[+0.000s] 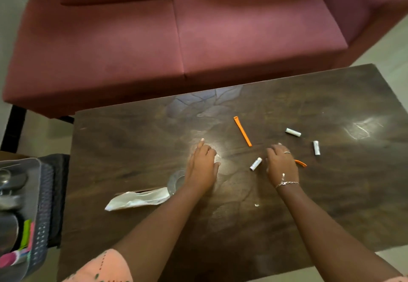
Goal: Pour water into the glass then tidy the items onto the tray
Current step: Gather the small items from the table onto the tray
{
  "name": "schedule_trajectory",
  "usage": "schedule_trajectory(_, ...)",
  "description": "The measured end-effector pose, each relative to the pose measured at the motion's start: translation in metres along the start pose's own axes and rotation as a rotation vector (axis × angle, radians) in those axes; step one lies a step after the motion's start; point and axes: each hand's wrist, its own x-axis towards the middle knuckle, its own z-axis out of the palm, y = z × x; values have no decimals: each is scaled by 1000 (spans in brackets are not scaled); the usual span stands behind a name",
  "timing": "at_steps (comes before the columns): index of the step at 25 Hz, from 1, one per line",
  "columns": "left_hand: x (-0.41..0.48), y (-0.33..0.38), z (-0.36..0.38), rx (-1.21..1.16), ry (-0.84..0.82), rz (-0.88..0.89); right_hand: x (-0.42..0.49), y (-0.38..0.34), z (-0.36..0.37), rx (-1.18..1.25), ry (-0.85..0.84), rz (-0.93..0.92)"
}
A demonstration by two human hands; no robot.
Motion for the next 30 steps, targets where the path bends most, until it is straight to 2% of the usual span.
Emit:
schedule_trajectory(3, 37, 24, 21, -160, -71, -124, 11, 46, 6, -94, -89, 95)
schedule_trajectory(6, 80, 43, 41, -219, -77, -241, 27, 70, 16, -189, -128, 68)
schedule_trajectory(8, 104, 49, 52, -69, -101, -137, 37, 83, 23, -203, -145, 30)
schedule_trajectory(11, 135, 44, 62, 280, -181, 208, 45, 98, 35, -147, -125, 17)
schedule_trajectory(13, 155, 40, 69, 474, -213, 358, 47, 105, 43, -144, -127, 12)
schedule_trajectory(17, 178, 37, 79, 677, -204, 482, 52, 110, 51, -95, -95, -2)
schedule_trajectory(20, 175, 30, 82, 723, -217, 494, 50, 111, 52, -53, -113, 19)
schedule_trajectory(23, 164, 28, 76, 595, -219, 352, 46, 106, 46, 149, -75, 200)
schedule_trajectory(27, 141, 28, 55, 148, -118, 26, 38, 79, 29, 508, 1, 411)
schedule_trajectory(30, 117, 20, 31, -201, -59, -208, 34, 39, 13, 932, -34, 524)
